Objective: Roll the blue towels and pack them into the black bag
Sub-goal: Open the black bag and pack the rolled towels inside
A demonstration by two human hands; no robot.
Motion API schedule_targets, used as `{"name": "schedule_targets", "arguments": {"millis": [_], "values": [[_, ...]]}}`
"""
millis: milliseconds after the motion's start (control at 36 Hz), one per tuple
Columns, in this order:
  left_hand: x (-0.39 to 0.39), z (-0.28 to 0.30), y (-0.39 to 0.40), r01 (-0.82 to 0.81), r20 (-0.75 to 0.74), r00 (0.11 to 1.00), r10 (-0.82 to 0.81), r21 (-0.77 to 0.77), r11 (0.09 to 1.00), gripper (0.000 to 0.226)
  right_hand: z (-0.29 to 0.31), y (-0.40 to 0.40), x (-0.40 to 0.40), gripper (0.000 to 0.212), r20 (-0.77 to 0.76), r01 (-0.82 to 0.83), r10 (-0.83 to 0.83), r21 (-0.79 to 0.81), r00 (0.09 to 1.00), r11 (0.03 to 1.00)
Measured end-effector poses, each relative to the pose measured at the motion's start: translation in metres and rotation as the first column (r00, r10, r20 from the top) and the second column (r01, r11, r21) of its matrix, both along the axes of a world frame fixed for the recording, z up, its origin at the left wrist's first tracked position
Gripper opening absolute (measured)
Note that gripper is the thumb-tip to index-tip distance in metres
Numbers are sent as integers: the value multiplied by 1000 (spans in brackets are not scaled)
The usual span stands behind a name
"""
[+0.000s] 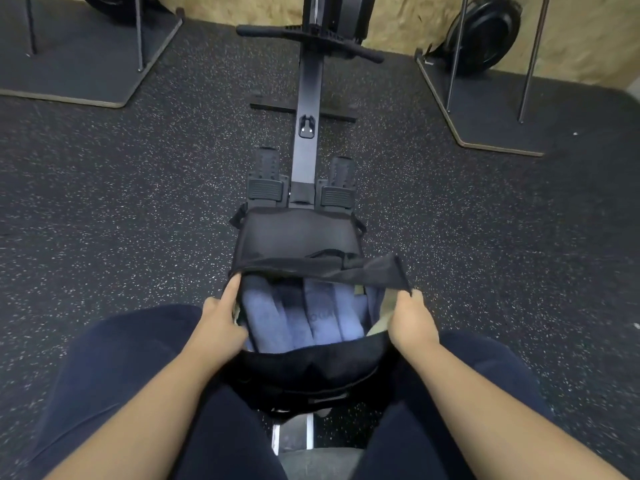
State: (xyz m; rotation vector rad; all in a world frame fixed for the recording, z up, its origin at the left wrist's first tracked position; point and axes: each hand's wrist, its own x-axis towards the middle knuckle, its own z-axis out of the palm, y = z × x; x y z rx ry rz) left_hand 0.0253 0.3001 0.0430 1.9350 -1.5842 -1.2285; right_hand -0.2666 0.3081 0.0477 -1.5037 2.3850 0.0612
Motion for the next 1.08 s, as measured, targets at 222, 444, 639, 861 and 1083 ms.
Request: {"name": "schedule_targets", "arguments": {"millis": [222,444,639,861,1083], "values": [[3,5,-4,-65,4,998,65,99,993,96,22,28,1,18,46,-173,172,35,984,984],[5,26,5,-7,80,997,1,72,997,93,38,43,-2,22,65,-154,154,-13,986,988],[11,65,-12,44,224,973,-54,48,998,94,79,18,1,37,79,-177,189,-139,979,974],[12,124,-56,104,356,933,-58,-109,989,90,123,-27,-5,23,50,-180,200,-266,978,947],[8,153,-107,200,437,895,-96,-199,960,84,142,-76,-18,25,93,-91,119,-264,989,960]]}}
